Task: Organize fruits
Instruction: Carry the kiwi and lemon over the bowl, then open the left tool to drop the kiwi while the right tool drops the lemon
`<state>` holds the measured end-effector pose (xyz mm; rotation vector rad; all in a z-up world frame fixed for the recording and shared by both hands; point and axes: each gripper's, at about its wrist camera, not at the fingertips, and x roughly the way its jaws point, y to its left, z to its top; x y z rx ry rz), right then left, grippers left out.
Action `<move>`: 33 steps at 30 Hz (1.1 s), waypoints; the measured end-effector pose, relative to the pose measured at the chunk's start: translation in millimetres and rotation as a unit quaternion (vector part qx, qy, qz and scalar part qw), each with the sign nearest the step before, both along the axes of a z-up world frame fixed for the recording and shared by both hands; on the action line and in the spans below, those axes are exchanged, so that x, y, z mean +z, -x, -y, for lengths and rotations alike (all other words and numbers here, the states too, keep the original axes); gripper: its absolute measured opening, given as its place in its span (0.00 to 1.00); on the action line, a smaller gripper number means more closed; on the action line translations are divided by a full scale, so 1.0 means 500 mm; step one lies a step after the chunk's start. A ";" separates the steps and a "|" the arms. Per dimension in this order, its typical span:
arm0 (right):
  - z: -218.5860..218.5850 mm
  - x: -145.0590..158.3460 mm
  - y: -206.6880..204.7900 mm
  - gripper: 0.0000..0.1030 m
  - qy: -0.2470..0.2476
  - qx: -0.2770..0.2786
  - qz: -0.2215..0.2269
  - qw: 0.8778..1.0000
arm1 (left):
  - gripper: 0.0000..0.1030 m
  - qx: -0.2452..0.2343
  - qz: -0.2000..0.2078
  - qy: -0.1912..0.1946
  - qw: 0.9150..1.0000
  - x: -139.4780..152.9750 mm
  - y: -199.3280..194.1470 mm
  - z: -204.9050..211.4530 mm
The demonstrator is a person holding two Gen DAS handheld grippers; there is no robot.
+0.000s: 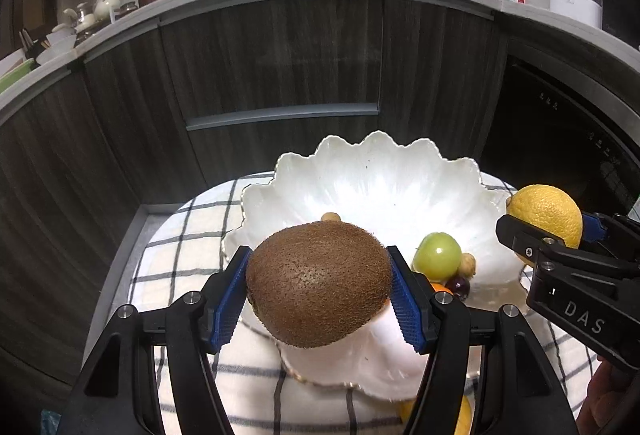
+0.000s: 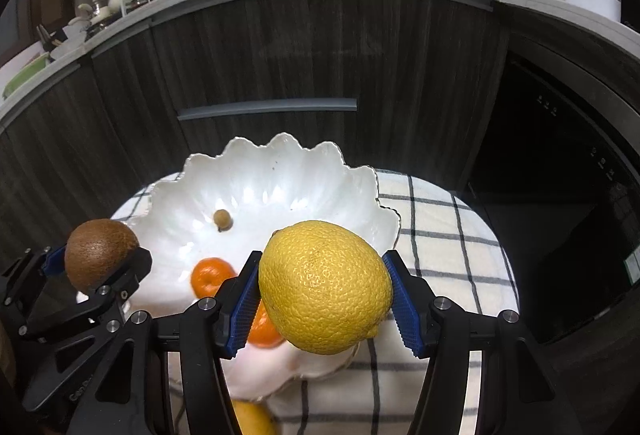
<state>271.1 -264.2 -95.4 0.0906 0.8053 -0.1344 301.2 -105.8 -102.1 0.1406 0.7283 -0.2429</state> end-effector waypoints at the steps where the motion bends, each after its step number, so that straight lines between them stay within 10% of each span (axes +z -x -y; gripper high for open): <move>1: 0.002 -0.004 -0.008 0.58 0.000 -0.001 -0.003 1.000 | 0.62 0.000 -0.003 0.000 1.000 -0.005 -0.009 0.001; 33: 0.025 -0.078 -0.151 0.67 0.009 -0.024 -0.048 0.999 | 0.70 0.028 -0.056 -0.019 0.998 -0.075 -0.148 0.013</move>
